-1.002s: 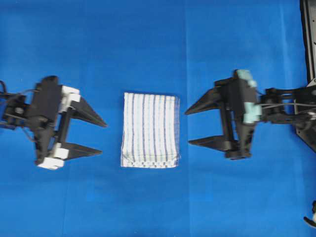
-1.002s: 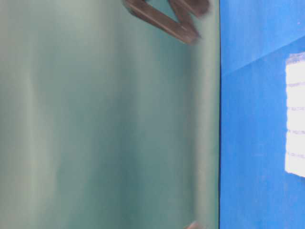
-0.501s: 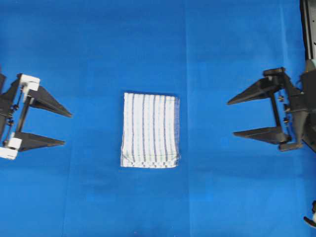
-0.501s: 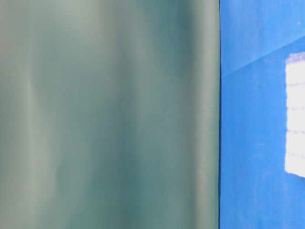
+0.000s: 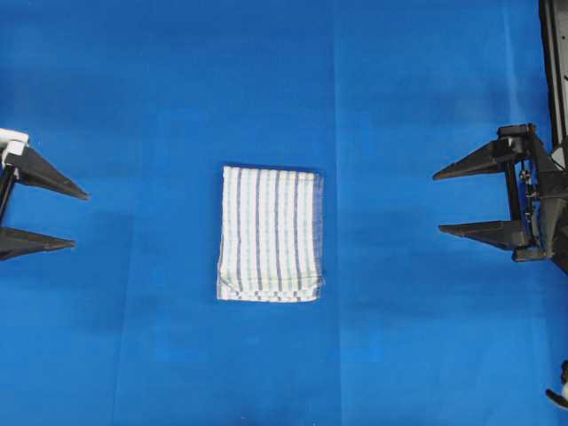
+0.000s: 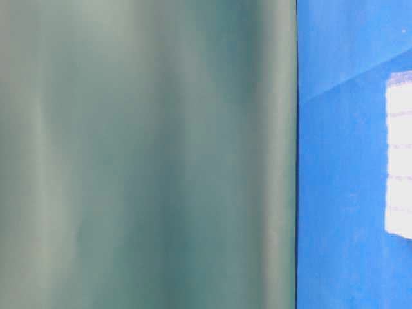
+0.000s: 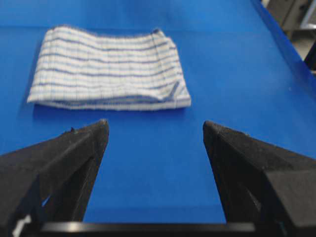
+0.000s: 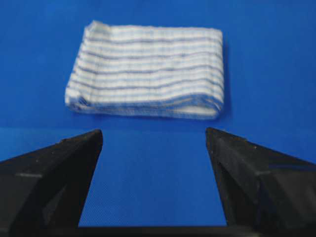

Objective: Fold the blue towel.

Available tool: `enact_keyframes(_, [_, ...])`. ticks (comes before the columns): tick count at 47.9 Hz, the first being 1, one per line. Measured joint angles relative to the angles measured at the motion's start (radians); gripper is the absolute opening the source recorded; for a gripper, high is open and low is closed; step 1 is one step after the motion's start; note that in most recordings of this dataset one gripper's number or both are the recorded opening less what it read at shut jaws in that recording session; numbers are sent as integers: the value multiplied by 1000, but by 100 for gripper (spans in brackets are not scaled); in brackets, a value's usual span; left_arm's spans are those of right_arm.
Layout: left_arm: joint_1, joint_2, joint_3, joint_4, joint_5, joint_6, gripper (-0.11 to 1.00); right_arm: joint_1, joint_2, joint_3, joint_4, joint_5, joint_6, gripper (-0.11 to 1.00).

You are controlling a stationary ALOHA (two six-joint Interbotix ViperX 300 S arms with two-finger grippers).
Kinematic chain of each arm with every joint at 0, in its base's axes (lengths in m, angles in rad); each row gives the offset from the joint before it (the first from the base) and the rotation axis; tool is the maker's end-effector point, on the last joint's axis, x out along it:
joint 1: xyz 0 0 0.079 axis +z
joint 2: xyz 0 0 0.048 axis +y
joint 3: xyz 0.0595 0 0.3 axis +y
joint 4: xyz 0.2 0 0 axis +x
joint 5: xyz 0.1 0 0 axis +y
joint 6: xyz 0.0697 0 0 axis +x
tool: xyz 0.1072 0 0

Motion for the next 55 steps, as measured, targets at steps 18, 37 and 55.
enact_keyframes(18, [0, -64, 52, 0, -2, 0, 72, 2, 20, 20, 2, -29, 5, 85])
enact_keyframes(37, [0, -71, 57, 0, -2, 0, 72, 0, 20, 20, 2, -29, 8, 85])
enact_keyframes(55, [0, -71, 57, 0, -3, -2, 71, 0, 20, 20, 2, -31, 8, 85])
